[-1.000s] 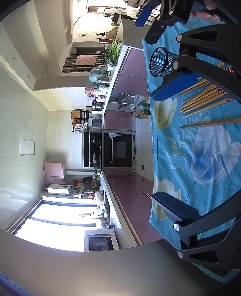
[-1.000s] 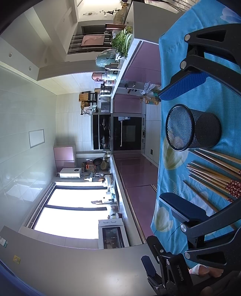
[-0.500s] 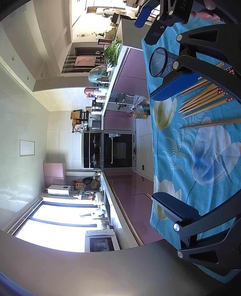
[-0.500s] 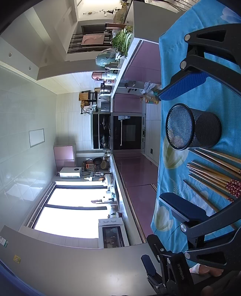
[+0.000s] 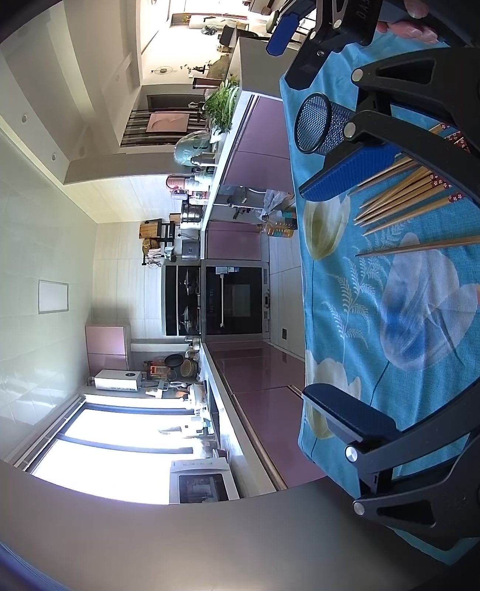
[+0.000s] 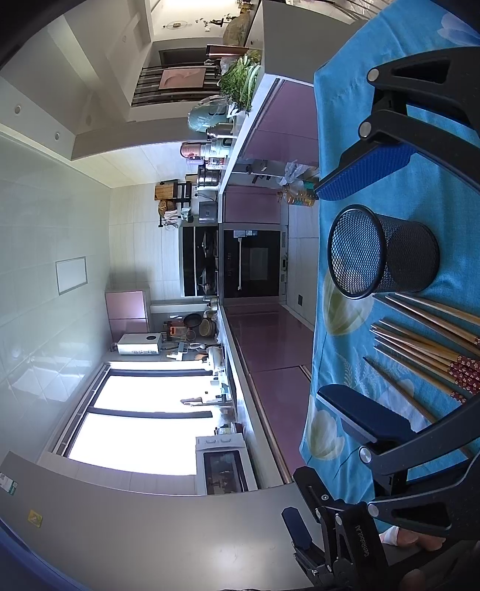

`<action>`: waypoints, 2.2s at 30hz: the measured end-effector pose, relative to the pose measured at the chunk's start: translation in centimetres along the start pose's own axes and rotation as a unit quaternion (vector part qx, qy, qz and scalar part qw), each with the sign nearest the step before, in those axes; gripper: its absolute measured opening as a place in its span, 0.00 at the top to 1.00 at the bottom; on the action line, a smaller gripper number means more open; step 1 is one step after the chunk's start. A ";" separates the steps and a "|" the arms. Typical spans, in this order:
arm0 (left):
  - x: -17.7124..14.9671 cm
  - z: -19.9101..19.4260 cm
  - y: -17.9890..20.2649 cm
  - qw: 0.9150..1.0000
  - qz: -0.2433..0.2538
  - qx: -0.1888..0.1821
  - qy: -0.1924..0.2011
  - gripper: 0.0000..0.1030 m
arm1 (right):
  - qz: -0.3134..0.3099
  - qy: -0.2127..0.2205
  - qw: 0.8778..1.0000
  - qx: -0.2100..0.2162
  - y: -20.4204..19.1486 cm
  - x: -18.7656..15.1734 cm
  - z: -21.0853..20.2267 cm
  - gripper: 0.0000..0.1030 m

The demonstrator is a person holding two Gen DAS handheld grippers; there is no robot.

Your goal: Organize utensils

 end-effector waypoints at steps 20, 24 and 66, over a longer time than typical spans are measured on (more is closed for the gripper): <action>-0.5 0.2 0.0 1.000 0.010 -0.004 -0.010 0.06 | 0.006 -0.013 1.000 0.008 0.0 -0.6 0.3 0.06; -0.6 0.3 0.0 1.000 0.013 -0.006 -0.013 0.06 | 0.006 -0.021 1.000 0.011 0.0 -0.7 0.3 0.06; -9.2 14.8 7.1 0.932 0.073 -0.188 -0.301 0.85 | 0.022 -0.335 0.942 0.012 1.9 -9.0 8.6 0.94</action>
Point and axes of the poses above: each gripper's, at about its wrist camera, not at the fingertips, and z roughly the way its jaws point, y to its right, x to its top, the point moved 2 cm from there along z, roughly the way its jaws point, and after that the axes turned 11 degrees about z, right-handed, at the moved point
